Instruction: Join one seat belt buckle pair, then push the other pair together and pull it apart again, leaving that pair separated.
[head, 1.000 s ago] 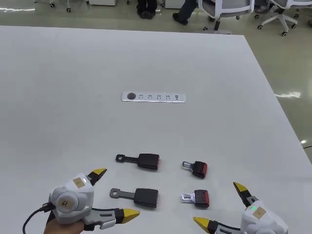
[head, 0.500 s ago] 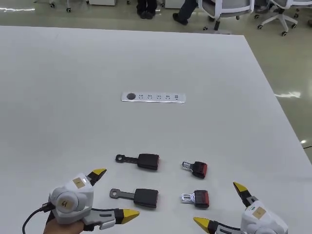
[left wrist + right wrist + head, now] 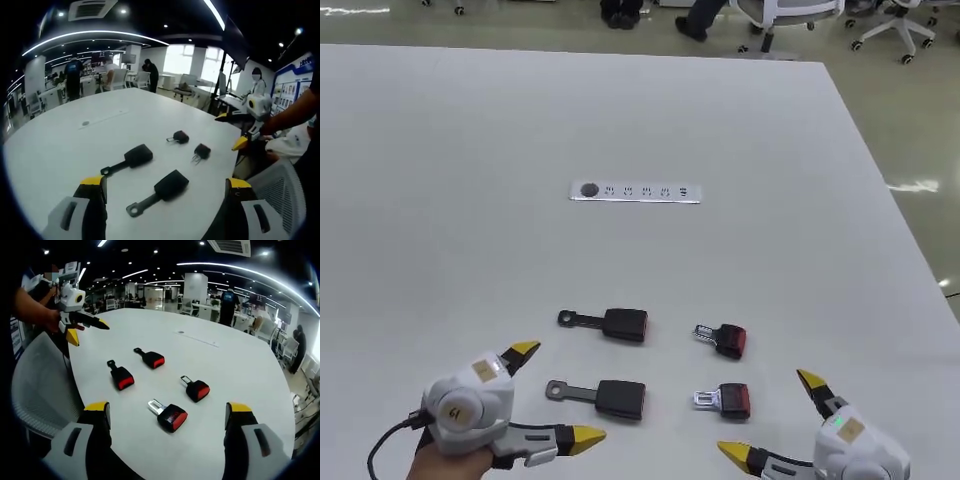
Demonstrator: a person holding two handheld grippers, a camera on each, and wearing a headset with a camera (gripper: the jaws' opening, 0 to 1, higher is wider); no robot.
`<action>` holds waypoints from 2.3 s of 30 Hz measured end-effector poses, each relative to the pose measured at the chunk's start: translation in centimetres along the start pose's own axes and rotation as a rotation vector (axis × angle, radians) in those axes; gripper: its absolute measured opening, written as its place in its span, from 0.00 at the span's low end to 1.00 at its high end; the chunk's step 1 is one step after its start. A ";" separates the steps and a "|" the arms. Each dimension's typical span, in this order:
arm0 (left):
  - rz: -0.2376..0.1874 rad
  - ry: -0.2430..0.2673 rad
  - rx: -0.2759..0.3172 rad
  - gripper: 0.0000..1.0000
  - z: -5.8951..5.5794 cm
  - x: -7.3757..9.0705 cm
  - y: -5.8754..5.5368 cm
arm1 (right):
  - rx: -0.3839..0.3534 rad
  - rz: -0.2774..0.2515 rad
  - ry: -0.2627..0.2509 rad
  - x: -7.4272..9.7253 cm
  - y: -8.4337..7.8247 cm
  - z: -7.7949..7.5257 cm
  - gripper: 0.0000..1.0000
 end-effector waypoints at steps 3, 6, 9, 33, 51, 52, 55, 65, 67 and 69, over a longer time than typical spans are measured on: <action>0.002 -0.004 -0.002 0.99 0.2 -0.2 -0.3 | -0.002 0.003 0.004 -0.1 -0.2 0.0 0.95; 0.003 -0.011 -0.007 0.98 0.1 -0.2 -0.4 | 0.003 0.006 0.010 -0.3 -0.5 -0.3 0.95; 0.010 -0.016 -0.013 0.98 0.1 -0.3 -0.6 | 0.003 0.009 0.015 -0.5 -0.8 -0.4 0.94; 0.074 -0.107 -0.086 0.93 -1.0 -1.8 -1.1 | 0.012 0.074 0.106 -2.3 -2.0 -0.2 0.89; 0.135 -0.219 -0.218 0.82 -1.0 -4.8 -1.4 | 0.040 0.135 0.217 -4.1 -3.0 -1.2 0.84; 0.137 -0.229 -0.226 0.81 -1.0 -5.1 -1.5 | 0.041 0.137 0.225 -4.2 -3.1 -1.2 0.84; 0.148 -0.250 -0.250 0.80 -1.0 -5.7 -1.8 | 0.045 0.148 0.244 -4.5 -3.2 -1.2 0.83; 0.173 -0.309 -0.300 0.72 -1.3 -8.0 -2.9 | 0.058 0.182 0.306 -5.5 -4.5 -1.6 0.79; 0.185 -0.328 -0.319 0.71 -1.5 -8.6 -3.2 | 0.054 0.186 0.322 -5.8 -5.0 -1.8 0.77; 0.199 -0.345 -0.349 0.69 -1.6 -9.0 -3.6 | 0.057 0.195 0.336 -5.9 -5.3 -1.9 0.75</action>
Point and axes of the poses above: the centre of the closed fingertips' face, and the gripper's own axes: x roughly backward along the fingers, z roughly to its left, y roughly out of its top, the point moved 4 cm from there along x, roughly backward along the fingers, and after that the axes turned 8 degrees about y, right-handed, at the moved point
